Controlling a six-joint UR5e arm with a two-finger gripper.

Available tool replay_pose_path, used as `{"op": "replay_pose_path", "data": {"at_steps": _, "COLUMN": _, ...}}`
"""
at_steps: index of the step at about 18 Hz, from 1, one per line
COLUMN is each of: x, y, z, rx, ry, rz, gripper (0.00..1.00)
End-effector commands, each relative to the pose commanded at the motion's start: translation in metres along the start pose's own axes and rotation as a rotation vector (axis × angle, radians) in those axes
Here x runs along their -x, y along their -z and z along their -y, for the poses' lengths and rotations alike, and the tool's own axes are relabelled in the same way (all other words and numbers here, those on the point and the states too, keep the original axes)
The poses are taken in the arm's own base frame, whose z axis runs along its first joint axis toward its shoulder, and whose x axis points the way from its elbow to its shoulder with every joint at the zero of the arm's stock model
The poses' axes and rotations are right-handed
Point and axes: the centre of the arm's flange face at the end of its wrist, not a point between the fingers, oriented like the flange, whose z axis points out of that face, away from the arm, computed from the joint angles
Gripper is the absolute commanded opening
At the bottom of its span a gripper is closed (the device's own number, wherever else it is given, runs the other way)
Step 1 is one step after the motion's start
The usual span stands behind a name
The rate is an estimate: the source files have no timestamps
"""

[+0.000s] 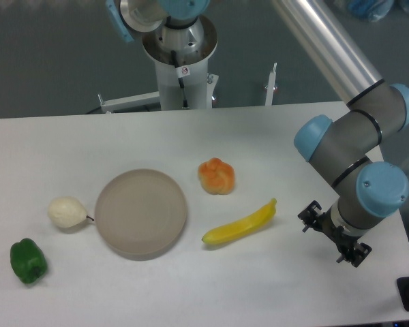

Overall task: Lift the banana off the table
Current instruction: 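Move the gripper over the yellow banana and lower toward it, then close the gripper on the yellow banana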

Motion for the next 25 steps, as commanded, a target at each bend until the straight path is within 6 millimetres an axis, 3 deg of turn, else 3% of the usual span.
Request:
{"op": "replay_pose_path", "data": {"at_steps": 4, "x": -0.028, "y": -0.007, "z": 0.035, "rx": 0.007, "ry": -0.042, "rz": -0.027, "gripper": 1.00}}
{"op": "replay_pose_path", "data": {"at_steps": 7, "x": -0.054, "y": -0.007, "z": 0.036, "rx": -0.005, "ry": -0.051, "rz": -0.029, "gripper": 1.00}}
{"op": "replay_pose_path", "data": {"at_steps": 11, "x": -0.108, "y": -0.031, "z": 0.069, "rx": -0.007, "ry": -0.116, "rz": -0.018, "gripper": 1.00}}
{"op": "replay_pose_path", "data": {"at_steps": 14, "x": -0.126, "y": -0.043, "z": 0.090, "rx": 0.001, "ry": -0.151, "rz": -0.030, "gripper": 1.00}}
{"op": "replay_pose_path", "data": {"at_steps": 18, "x": -0.150, "y": -0.069, "z": 0.099, "rx": 0.022, "ry": -0.175, "rz": -0.081, "gripper": 1.00}}
{"op": "replay_pose_path", "data": {"at_steps": 22, "x": -0.154, "y": -0.085, "z": 0.100, "rx": 0.025, "ry": -0.178, "rz": -0.091, "gripper": 1.00}}
{"op": "replay_pose_path", "data": {"at_steps": 23, "x": -0.155, "y": -0.088, "z": 0.101, "rx": 0.025, "ry": -0.181, "rz": -0.086, "gripper": 0.90}}
{"op": "replay_pose_path", "data": {"at_steps": 25, "x": -0.154, "y": -0.087, "z": 0.101, "rx": 0.022, "ry": -0.179, "rz": -0.075, "gripper": 0.58}}
